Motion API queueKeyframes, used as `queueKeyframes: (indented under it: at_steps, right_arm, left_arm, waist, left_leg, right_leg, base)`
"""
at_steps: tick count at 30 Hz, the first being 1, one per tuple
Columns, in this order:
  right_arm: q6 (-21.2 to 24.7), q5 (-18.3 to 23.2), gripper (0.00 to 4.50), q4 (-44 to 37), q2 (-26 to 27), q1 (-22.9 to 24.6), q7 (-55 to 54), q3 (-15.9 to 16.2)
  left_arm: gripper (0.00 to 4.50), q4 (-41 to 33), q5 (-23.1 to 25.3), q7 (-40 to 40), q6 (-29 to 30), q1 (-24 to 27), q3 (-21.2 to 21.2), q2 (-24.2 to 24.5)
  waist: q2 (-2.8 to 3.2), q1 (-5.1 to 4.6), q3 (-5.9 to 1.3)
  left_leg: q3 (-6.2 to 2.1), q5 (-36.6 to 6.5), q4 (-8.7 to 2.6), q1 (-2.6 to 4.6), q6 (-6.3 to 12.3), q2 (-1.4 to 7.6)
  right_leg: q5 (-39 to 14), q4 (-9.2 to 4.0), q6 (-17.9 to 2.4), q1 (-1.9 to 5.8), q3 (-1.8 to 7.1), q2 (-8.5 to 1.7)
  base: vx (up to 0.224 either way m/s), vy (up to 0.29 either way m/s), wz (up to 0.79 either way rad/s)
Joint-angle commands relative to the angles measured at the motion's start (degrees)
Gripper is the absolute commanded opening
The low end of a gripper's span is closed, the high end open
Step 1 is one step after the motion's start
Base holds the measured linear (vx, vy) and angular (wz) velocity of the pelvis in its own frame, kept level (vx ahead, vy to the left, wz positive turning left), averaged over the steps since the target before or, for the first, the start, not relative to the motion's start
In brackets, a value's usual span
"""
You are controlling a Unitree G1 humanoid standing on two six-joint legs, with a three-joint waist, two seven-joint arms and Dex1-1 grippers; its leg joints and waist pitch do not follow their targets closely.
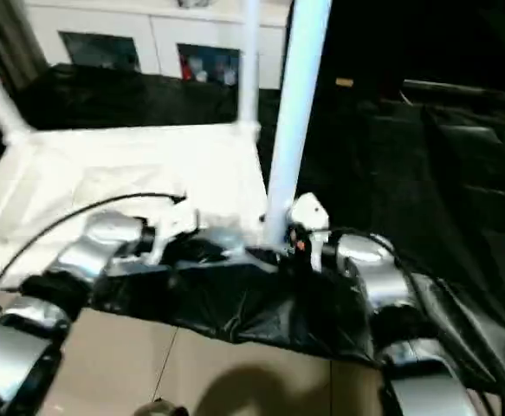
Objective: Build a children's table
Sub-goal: Rotate leg to tighten
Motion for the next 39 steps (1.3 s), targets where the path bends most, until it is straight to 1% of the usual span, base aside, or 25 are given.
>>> queueKeyframes:
  at_steps: [1, 3, 4, 5, 6, 7, 8, 11, 12, 13, 16, 18, 25, 29, 30, 31, 33, 34, 35, 36, 37, 38, 39]
  right_arm:
    - [2.1, -1.1, 3.59, -1.5, -0.3, 1.3, 5.5, 4.3]
    - [2.5, -1.1, 3.59, -2.1, -0.9, 1.5, 6.5, 4.8]
    - [3.2, -1.0, 3.59, -3.0, -1.7, 1.7, 7.9, 5.7]
    - [3.2, -1.0, 3.59, -3.0, -1.7, 1.7, 7.9, 5.7]
    - [3.6, -1.2, 3.45, -3.2, -2.2, 1.8, 8.7, 6.1]
    - [3.8, -1.3, 3.45, -3.4, -2.5, 1.8, 9.2, 6.5]
    - [4.0, -1.7, 3.35, -3.6, -2.9, 2.0, 9.7, 7.0]
    - [3.3, -2.4, 3.1, -3.3, -2.8, 2.2, 9.0, 7.1]
    - [3.0, -2.5, 3.1, -2.9, -2.4, 2.3, 8.4, 6.9]
    - [3.2, -2.4, 2.85, -2.9, -2.3, 2.3, 8.0, 6.8]
    - [4.0, -1.6, 2.78, -3.4, -2.1, 2.6, 7.9, 6.6]
    - [4.6, -1.2, 2.65, -3.9, -2.0, 2.8, 8.2, 6.7]
    - [5.7, -0.5, 2.6, -5.1, -2.2, 3.5, 9.3, 6.9]
    - [6.7, 0.7, 2.6, -5.3, -1.3, 3.8, 8.2, 5.9]
    - [7.3, 1.5, 2.6, -5.5, -0.8, 3.9, 7.4, 5.2]
    - [7.3, 1.5, 2.6, -5.5, -0.8, 3.9, 7.4, 5.2]
    - [7.9, 2.8, 2.6, -4.8, 1.7, 3.7, 2.3, 2.5]
    - [7.8, 2.9, 2.6, -4.3, 2.6, 3.6, 0.0, 1.6]
    - [8.4, 3.1, 2.6, -3.2, 4.0, 3.3, -3.7, 0.3]
    - [8.4, 3.1, 2.6, -3.1, 4.0, 3.2, -3.9, 0.2]
    - [7.6, 2.7, 2.59, -1.0, 6.8, 2.9, -11.2, -1.6]
    - [7.1, 2.4, 2.59, 0.1, 8.0, 2.8, -14.4, -2.3]
    - [7.3, 2.4, 2.59, 1.1, 9.1, 2.6, -17.3, -3.1]
  left_arm:
    - [0.0, -3.3, -2.8, -2.6, -0.1, -0.7, 0.4, -0.4]
    - [0.0, -3.6, -3.1, -3.6, 0.3, -0.7, 0.4, -0.1]
    - [0.0, -3.9, -3.5, -5.0, 0.6, -0.8, 0.5, 0.3]
    - [0.0, -3.9, -3.5, -5.0, 0.6, -0.8, 0.5, 0.3]
    - [0.0, -3.9, -3.7, -5.7, 0.9, -0.9, 0.5, 0.5]
    - [0.0, -3.9, -3.8, -6.2, 1.0, -1.0, 0.6, 0.7]
    - [0.0, -3.7, -3.9, -6.5, 0.9, -1.2, 0.6, 0.9]
    - [0.0, -3.4, -3.8, -6.8, 0.7, -1.5, 0.7, 1.1]
    - [0.0, -3.4, -3.8, -7.0, 0.7, -1.5, 0.7, 1.3]
    - [0.0, -3.5, -3.7, -7.1, 0.8, -1.5, 0.8, 1.3]
    - [0.0, -4.0, -3.7, -7.4, 1.3, -1.2, 0.9, 1.3]
    - [0.0, -4.2, -3.7, -7.5, 1.5, -1.1, 0.8, 1.3]
    - [0.0, -4.5, -3.7, -9.0, 2.1, -0.5, 0.5, 1.8]
    - [0.0, -4.5, -3.5, -8.3, 2.8, -0.3, 0.6, 1.6]
    - [0.0, -4.3, -3.1, -6.9, 2.8, -0.4, 0.6, 1.2]
    - [0.0, -4.3, -3.1, -6.9, 2.8, -0.4, 0.6, 1.2]
    - [0.0, -3.3, -1.3, -0.8, 2.3, -1.0, 0.6, -0.2]
    - [0.0, -2.9, -0.5, 1.7, 2.3, -1.2, 0.7, -0.8]
    - [0.0, -2.5, 0.5, 4.7, 2.2, -1.4, 0.5, -1.5]
    - [0.0, -2.5, 0.6, 4.9, 2.2, -1.4, 0.5, -1.5]
    - [0.0, -1.9, 2.0, 10.3, 2.7, -1.8, 0.3, -3.2]
    - [0.0, -1.7, 2.3, 12.5, 3.3, -2.0, 0.4, -4.1]
    - [0.0, -1.3, 2.5, 14.9, 3.8, -2.2, 0.8, -5.1]
  waist:
    - [-0.58, 0.22, -3.93]
    - [-0.57, 0.32, -3.94]
    - [-0.77, 0.53, -3.89]
    - [-0.7, 0.62, -3.92]
    - [-0.74, 0.77, -3.97]
    - [-0.76, 0.88, -3.99]
    - [-0.85, 0.91, -3.98]
    - [-0.81, 1.01, -4.02]
    - [-0.8, 1.02, -4.0]
    - [-0.82, 0.99, -4.0]
    - [-0.78, 1.0, -3.96]
    - [-0.77, 1.02, -4.0]
    - [-0.54, 0.95, -4.14]
    - [-0.45, 0.96, -4.12]
    - [-0.5, 0.94, -4.13]
    - [-0.54, 1.0, -4.12]
    - [-0.59, 0.99, -4.09]
    - [-0.56, 0.9, -4.02]
    - [-0.63, 0.81, -3.95]
    - [-0.63, 0.7, -3.86]
    - [-0.65, 0.56, -3.78]
    - [-0.65, 0.45, -3.67]
    - [-0.96, 0.26, -3.62]
  left_leg:
    - [-1.39, -9.9, -3.73, 0.85, 5.08, 3.2]
    - [-1.39, -9.6, -3.72, 0.86, 5.04, 3.23]
    - [-1.41, -9.3, -3.76, 0.88, 5.15, 3.23]
    - [-1.36, -9.2, -3.7, 0.89, 5.17, 3.2]
    - [-1.35, -9.0, -3.67, 0.98, 5.07, 3.23]
    - [-1.3, -8.8, -3.61, 0.93, 5.1, 3.19]
    - [-1.33, -8.7, -3.62, 0.88, 5.1, 3.21]
    - [-1.37, -8.5, -3.6, 0.88, 5.0, 3.19]
    - [-1.38, -8.6, -3.62, 0.88, 4.89, 3.19]
    - [-1.38, -8.7, -3.61, 0.83, 4.82, 3.17]
    - [-1.38, -8.8, -3.64, 0.88, 4.65, 3.16]
    - [-1.39, -8.8, -3.63, 0.94, 4.63, 3.23]
    - [-1.39, -8.0, -3.5, 0.82, 4.95, 3.13]
    - [-1.41, -8.7, -3.56, 0.94, 4.66, 3.2]
    - [-1.39, -8.7, -3.56, 0.97, 4.59, 3.24]
    - [-1.41, -8.7, -3.55, 0.97, 4.54, 3.19]
    - [-1.41, -8.8, -3.55, 0.95, 4.39, 3.21]
    - [-1.44, -9.5, -3.64, 1.03, 3.82, 3.25]
    - [-1.45, -9.9, -3.68, 1.02, 3.49, 3.18]
    - [-1.5, -10.6, -3.8, 1.09, 2.84, 3.15]
    - [-1.51, -11.2, -3.85, 1.25, 2.23, 3.11]
    - [-1.55, -11.7, -3.95, 1.3, 1.88, 3.09]
    - [-1.63, -12.3, -4.08, 1.37, 1.29, 2.95]
  right_leg:
    - [-10.0, -4.08, -12.8, 2.84, 2.95, -5.72]
    - [-9.4, -3.99, -12.9, 2.8, 2.95, -5.66]
    - [-9.5, -3.99, -12.8, 2.84, 2.94, -5.68]
    - [-9.6, -3.98, -12.7, 2.79, 2.95, -5.69]
    - [-9.5, -3.95, -12.8, 2.74, 2.96, -5.73]
    - [-8.9, -3.91, -12.9, 2.74, 2.99, -5.69]
    - [-8.7, -3.85, -13.0, 2.77, 2.99, -5.71]
    - [-8.4, -3.76, -12.9, 2.77, 2.94, -5.75]
    - [-8.6, -3.79, -12.8, 2.76, 2.92, -5.76]
    - [-8.8, -3.8, -12.8, 2.82, 2.92, -5.78]
    - [-9.2, -3.87, -12.6, 2.82, 2.93, -5.74]
    - [-9.1, -3.84, -12.7, 2.82, 2.95, -5.77]
    - [-6.6, -3.6, -13.2, 2.94, 2.87, -5.64]
    - [-7.2, -3.66, -13.4, 2.91, 2.87, -5.68]
    - [-6.9, -3.62, -13.5, 2.88, 2.9, -5.66]
    - [-7.0, -3.64, -13.5, 2.95, 2.9, -5.66]
    - [-7.3, -3.66, -13.4, 2.88, 2.9, -5.68]
    - [-8.7, -3.82, -13.3, 2.74, 2.88, -5.75]
    - [-9.7, -3.97, -13.0, 2.76, 2.89, -5.74]
    - [-11.9, -4.18, -12.5, 2.73, 2.92, -5.82]
    - [-14.1, -4.48, -11.7, 2.6, 2.98, -5.94]
    - [-15.3, -4.65, -11.4, 2.53, 3.01, -5.95]
    - [-17.5, -4.89, -10.6, 2.64, 2.97, -5.95]
  base:
    - [0.0, 0.0, 0.0]
    - [0.0, 0.0, 0.0]
    - [0.0, 0.0, 0.0]
    - [0.0, 0.0, 0.0]
    - [0.0, 0.0, 0.0]
    - [0.0, 0.0, 0.0]
    - [0.0, 0.0, 0.0]
    - [0.0, 0.0, 0.0]
    - [0.0, 0.0, 0.0]
    - [0.0, 0.0, 0.0]
    - [0.0, 0.0, 0.0]
    - [0.0, 0.0, 0.0]
    - [0.0, 0.0, 0.0]
    - [0.0, 0.0, 0.0]
    - [0.0, 0.0, 0.0]
    - [0.0, 0.0, 0.0]
    - [0.0, 0.0, 0.0]
    - [0.0, 0.0, 0.0]
    - [0.0, 0.0, 0.0]
    - [0.0, 0.0, 0.0]
    - [0.0, 0.0, 0.0]
    - [0.0, 0.0, 0.0]
    - [0.0, 0.0, 0.0]
